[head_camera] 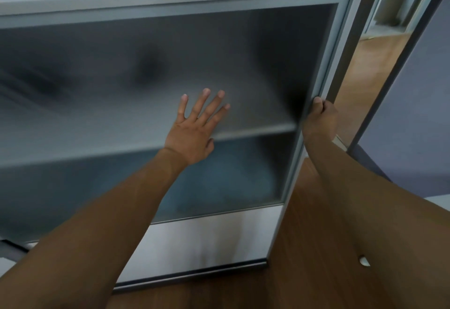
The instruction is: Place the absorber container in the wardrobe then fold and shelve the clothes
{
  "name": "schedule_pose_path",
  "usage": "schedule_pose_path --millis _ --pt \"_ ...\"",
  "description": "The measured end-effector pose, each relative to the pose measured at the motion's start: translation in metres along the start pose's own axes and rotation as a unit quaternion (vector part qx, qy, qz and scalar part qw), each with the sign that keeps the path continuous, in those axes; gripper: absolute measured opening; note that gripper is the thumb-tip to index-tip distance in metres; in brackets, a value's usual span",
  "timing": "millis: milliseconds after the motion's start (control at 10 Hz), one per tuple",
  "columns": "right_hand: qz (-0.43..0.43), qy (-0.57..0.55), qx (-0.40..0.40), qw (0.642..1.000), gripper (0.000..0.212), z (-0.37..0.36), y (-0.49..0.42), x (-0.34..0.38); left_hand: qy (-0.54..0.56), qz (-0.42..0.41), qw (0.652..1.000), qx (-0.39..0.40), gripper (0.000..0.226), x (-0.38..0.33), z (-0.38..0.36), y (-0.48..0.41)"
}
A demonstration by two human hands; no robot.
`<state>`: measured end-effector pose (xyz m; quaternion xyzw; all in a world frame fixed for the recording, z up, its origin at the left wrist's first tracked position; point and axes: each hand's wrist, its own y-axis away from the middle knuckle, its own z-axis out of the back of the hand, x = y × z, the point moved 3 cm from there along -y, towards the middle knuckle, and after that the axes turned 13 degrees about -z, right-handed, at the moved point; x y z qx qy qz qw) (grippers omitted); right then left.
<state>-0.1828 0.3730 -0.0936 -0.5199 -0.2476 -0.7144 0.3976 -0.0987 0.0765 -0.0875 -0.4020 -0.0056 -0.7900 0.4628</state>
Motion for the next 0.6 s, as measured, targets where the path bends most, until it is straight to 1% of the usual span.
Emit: schedule_pose_path --millis 200,300,400,500,600 --pt "0.001 0.016 -0.003 1.0 0.045 0.003 0.001 0.0 0.02 0.025 0.999 0.007 0.102 -0.008 -0.004 -0.004" --pt "0.011 0.01 0.006 1.0 0.042 0.006 0.004 0.002 0.027 0.032 0.999 0.023 0.103 -0.011 -0.001 -0.004" --pt "-0.021 -0.011 0.052 0.998 0.028 0.007 0.006 0.003 0.029 0.029 0.997 0.066 0.109 -0.011 0.01 -0.001" --pt "-0.07 0.007 0.098 0.993 0.03 0.013 0.013 -0.001 0.03 0.029 0.995 0.091 0.109 -0.009 0.026 0.004" --pt "-0.092 0.03 0.116 0.989 0.038 0.022 0.028 -0.01 0.058 0.019 0.993 0.103 0.098 -0.005 0.045 0.01"
